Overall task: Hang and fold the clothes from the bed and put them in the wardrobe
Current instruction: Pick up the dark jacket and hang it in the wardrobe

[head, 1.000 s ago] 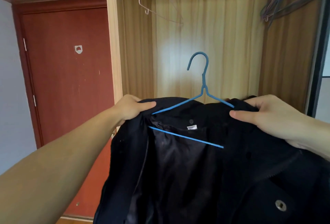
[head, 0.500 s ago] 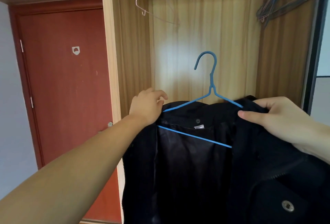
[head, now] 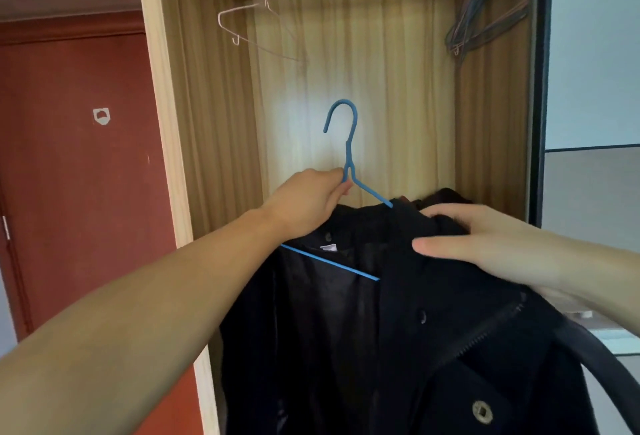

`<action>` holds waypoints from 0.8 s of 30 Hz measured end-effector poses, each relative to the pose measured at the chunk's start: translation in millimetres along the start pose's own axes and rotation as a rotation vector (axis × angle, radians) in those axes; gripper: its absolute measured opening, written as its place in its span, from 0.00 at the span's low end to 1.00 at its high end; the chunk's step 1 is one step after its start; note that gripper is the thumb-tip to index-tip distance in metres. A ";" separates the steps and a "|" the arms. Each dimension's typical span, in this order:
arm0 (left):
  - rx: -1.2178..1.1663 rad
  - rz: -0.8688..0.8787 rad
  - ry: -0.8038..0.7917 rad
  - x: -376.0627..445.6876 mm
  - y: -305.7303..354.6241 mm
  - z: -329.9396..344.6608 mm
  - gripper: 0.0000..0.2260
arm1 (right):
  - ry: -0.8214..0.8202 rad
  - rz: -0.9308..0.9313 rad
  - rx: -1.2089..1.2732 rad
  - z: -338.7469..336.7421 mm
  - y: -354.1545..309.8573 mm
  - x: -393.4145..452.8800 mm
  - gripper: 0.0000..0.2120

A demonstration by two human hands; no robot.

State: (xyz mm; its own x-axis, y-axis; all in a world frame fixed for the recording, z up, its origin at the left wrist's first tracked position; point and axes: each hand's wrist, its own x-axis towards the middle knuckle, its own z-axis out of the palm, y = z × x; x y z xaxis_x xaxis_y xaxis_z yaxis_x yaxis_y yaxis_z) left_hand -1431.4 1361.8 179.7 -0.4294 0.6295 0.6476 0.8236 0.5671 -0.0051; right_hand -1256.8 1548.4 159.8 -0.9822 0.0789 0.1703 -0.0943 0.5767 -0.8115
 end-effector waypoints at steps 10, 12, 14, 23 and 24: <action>0.102 -0.209 0.091 33.1 4.7 2.3 0.15 | 0.094 0.046 0.202 8.6 -7.0 -7.9 0.15; -0.019 -0.274 0.150 44.1 6.9 -2.4 0.11 | 0.156 0.038 0.272 -0.4 -24.9 2.6 0.14; -0.229 -0.317 0.226 53.0 16.1 -10.2 0.13 | 0.234 0.012 0.243 -17.0 -45.9 16.1 0.13; -0.778 -0.183 0.433 66.9 81.9 -60.1 0.12 | 0.530 -0.297 0.033 -87.0 -155.0 76.4 0.09; -0.772 -0.176 0.419 67.7 87.4 -60.6 0.13 | 0.544 -0.335 0.019 -92.3 -163.7 82.1 0.09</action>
State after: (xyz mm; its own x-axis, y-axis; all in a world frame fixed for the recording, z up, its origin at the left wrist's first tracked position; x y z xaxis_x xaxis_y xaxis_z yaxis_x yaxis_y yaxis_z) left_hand -1366.0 1421.8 269.3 -0.5270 0.2358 0.8165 0.8434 0.0266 0.5367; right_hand -1307.0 1535.5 358.2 -0.6766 0.3010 0.6721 -0.3901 0.6276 -0.6737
